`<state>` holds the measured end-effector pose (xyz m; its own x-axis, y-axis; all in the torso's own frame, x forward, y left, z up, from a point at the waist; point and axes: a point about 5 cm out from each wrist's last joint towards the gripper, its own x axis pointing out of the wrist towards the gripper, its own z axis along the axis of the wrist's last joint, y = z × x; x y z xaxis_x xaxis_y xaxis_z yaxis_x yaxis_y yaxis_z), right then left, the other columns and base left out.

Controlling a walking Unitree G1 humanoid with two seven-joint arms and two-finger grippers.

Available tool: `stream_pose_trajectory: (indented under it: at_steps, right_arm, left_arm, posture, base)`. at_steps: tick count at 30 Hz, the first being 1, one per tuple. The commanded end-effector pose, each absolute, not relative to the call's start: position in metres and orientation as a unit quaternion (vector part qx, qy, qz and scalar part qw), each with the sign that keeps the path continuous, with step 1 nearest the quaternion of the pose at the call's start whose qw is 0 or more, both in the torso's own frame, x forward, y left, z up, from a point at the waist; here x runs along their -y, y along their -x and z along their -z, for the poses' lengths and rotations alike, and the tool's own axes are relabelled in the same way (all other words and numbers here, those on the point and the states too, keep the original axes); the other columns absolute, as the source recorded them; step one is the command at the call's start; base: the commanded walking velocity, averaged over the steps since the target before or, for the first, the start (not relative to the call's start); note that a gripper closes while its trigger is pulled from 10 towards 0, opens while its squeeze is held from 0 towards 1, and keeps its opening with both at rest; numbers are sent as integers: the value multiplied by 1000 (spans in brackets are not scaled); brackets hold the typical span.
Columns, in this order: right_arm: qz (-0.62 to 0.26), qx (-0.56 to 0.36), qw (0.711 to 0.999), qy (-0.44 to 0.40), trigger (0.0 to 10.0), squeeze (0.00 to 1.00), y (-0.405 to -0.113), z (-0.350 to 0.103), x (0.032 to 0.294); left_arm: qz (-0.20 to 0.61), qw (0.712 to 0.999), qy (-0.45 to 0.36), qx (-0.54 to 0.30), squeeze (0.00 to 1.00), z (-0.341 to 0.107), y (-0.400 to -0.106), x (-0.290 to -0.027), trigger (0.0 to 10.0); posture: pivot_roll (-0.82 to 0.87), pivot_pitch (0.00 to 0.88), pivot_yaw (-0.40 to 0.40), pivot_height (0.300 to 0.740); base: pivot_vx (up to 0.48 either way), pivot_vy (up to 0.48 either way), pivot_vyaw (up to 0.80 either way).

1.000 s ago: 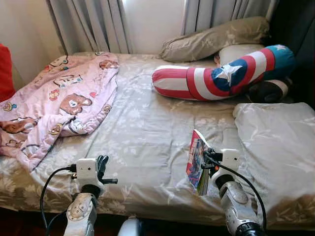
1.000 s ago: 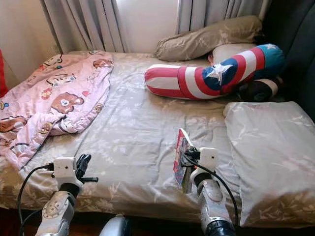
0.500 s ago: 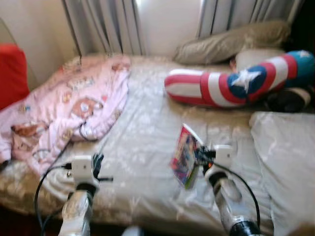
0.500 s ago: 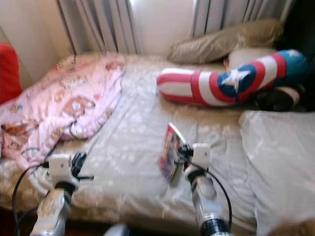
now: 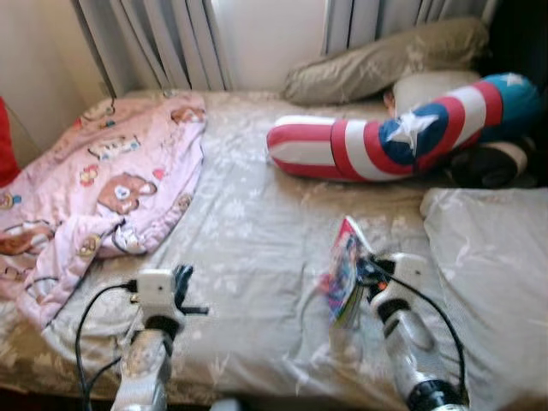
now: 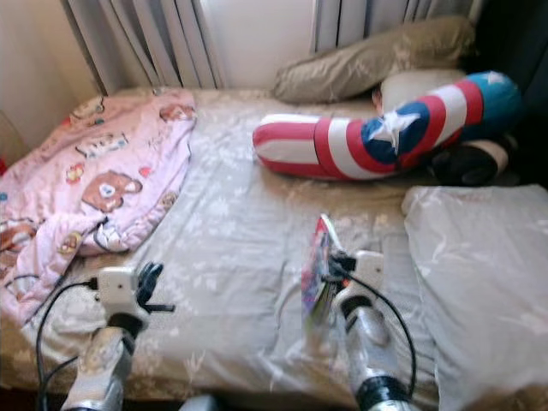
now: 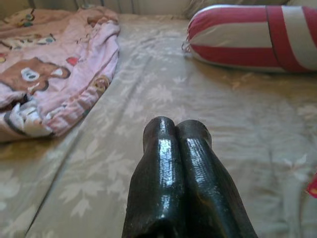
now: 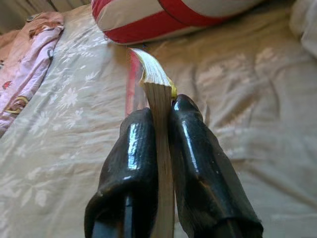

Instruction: Clean up the room

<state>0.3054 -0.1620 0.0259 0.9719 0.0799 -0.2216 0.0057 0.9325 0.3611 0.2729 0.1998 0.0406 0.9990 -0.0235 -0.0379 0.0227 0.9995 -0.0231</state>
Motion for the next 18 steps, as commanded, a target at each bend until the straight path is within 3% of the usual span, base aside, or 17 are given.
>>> stream_pose_trajectory:
  at_steps: [1, 6, 7, 14, 18]
  right_arm:
    - [-14, -101, 970, -220, 10000, 0, -317, -36, 158]
    - [-1, -80, 945, -317, 10000, 0, -326, -45, 157]
    - [11, -69, 928, -366, 10000, 0, -329, -48, 159]
    - [33, -80, 866, -493, 10000, 0, -326, -35, 166]
    - [28, -78, 863, -498, 10000, 0, -323, -32, 171]
  left_arm:
    - [9, 1000, -2, -20, 0, -43, -270, -207, 10000]
    - [13, 1000, -11, -25, 0, -43, -262, -213, 10000]
    - [14, 999, -16, -28, 0, -43, -258, -215, 10000]
    - [25, 998, -30, -39, 0, -47, -241, -221, 10000]
    - [32, 998, -35, -46, 0, -49, -234, -223, 10000]
  posture:
    - [94, 0, 44, 655]
    - [112, 0, 66, 655]
    - [123, 0, 76, 655]
    - [170, 0, 121, 655]
    - [189, 0, 144, 655]
  base:
    - [0, 0, 0]
    - [0, 0, 0]
    - [0, 0, 0]
    - [0, 0, 0]
    - [0, 0, 0]
